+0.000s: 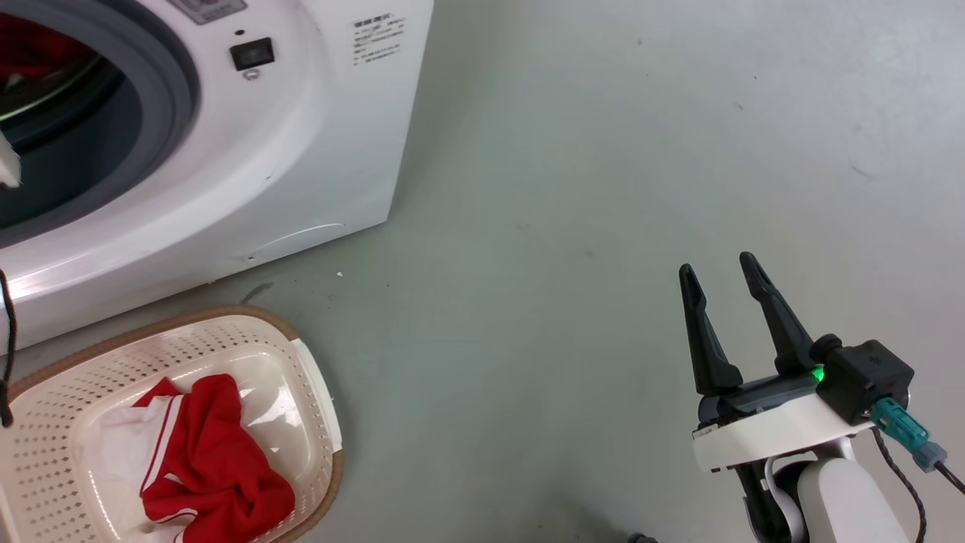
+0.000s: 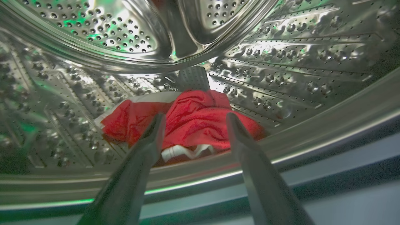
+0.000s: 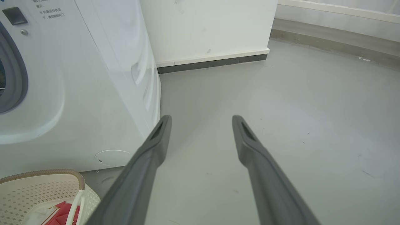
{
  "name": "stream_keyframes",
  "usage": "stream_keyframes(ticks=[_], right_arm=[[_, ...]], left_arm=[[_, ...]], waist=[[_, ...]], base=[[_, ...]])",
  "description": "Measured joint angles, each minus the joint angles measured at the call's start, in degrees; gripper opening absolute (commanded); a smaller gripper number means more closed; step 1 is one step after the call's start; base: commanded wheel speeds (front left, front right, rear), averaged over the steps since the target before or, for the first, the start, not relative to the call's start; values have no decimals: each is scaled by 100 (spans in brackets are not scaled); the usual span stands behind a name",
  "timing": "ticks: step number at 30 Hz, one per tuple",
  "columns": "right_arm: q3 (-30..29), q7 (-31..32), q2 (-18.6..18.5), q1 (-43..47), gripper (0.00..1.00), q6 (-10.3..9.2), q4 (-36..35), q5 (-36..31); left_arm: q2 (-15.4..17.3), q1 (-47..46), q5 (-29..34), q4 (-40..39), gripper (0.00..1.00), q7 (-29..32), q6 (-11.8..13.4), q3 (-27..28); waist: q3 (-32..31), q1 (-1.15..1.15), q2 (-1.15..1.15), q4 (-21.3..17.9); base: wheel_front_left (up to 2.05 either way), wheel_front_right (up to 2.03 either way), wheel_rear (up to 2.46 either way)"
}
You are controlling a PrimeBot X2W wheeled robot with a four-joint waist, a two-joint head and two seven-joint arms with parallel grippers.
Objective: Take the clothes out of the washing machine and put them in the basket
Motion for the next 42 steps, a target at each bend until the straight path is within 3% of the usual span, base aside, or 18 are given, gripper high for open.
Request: stream_keyframes(ticks=[10,20,32,42], right_arm=[[222,-69,0,-79,100,1,82,148],[468,-86,-1,-78,100,0,83,375],[535,-89,-1,113,100,1,-101,467],[558,-89,-1,215,100,0,-187,569]], left_arm=[[480,-1382,250,241,100,920,-27,-285],[983,-2023,492,175,100,1959,-48,-576],[1010,-2470,584,-245,100,3239,-9,-848],[923,-2392,448,-501,100,4096,232,-883]], waist=[[452,0,0,-284],[1022,0,0,-720],[1492,0,0,-841],[1652,0,0,-811]], base=[[0,0,0],[0,0,0],[0,0,0],[0,0,0]])
